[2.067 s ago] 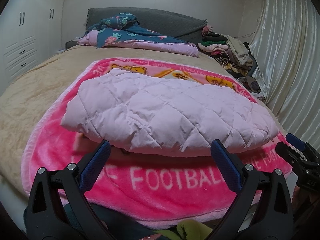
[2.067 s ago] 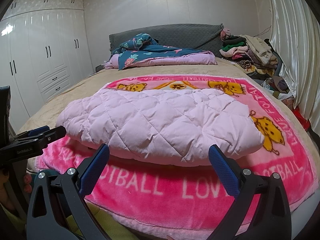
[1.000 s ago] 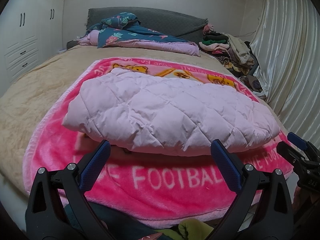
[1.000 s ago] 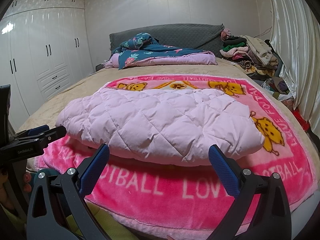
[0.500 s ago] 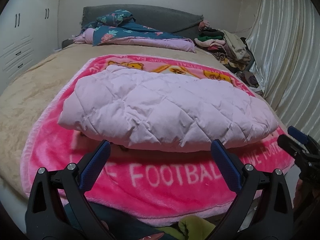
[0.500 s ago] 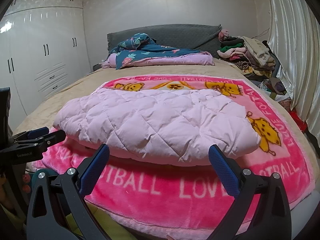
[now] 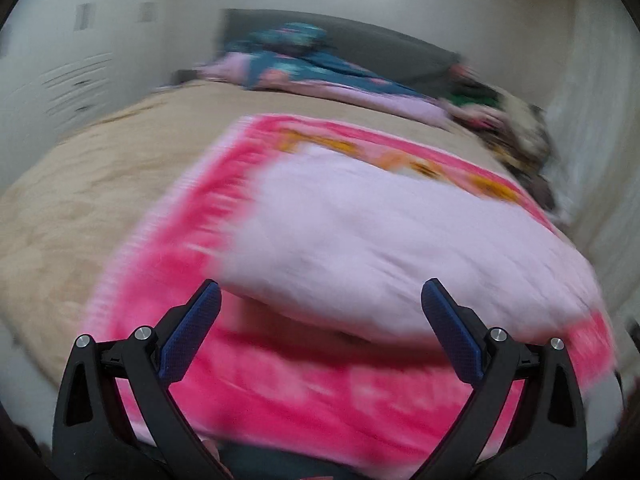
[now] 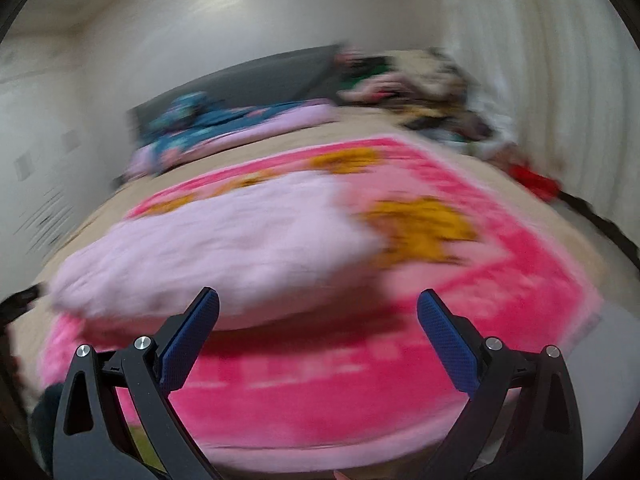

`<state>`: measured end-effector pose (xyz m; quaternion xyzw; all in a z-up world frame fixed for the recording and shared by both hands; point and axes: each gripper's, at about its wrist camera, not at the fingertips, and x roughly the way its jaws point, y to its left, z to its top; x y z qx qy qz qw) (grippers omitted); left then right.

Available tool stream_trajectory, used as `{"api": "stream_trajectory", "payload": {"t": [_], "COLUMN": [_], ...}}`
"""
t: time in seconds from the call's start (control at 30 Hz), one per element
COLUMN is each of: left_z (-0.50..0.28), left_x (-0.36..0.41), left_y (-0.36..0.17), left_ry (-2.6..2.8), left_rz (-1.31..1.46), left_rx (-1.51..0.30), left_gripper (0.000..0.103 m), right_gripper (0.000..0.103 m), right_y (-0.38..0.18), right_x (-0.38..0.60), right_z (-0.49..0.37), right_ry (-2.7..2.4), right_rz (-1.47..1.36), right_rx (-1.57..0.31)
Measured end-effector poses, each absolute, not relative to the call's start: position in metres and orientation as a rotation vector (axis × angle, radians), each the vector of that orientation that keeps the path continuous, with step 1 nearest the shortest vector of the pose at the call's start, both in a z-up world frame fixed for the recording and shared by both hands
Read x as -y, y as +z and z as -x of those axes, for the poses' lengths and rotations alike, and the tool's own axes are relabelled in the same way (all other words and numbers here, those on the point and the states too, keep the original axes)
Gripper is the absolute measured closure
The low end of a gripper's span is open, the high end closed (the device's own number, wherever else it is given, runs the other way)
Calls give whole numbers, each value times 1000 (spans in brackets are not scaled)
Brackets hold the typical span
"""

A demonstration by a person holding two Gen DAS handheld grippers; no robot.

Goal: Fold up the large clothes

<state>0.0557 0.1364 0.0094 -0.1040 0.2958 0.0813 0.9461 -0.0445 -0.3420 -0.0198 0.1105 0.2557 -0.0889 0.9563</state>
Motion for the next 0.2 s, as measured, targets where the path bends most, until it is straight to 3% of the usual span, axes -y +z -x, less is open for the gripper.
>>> {"api": "stream_trajectory", "payload": {"t": [0.2], "left_z": [-79], "left_x": [-316], "left_y": [2], "left_ry": [569], "left_rz": [266], "left_rx": [-607], "left_gripper": [9], "right_gripper": [4], "right_y": [-100], "right_x": [546], "right_z": [77], "right_ry": [-779], "right_rz": [-280], "right_rx": [-662]}}
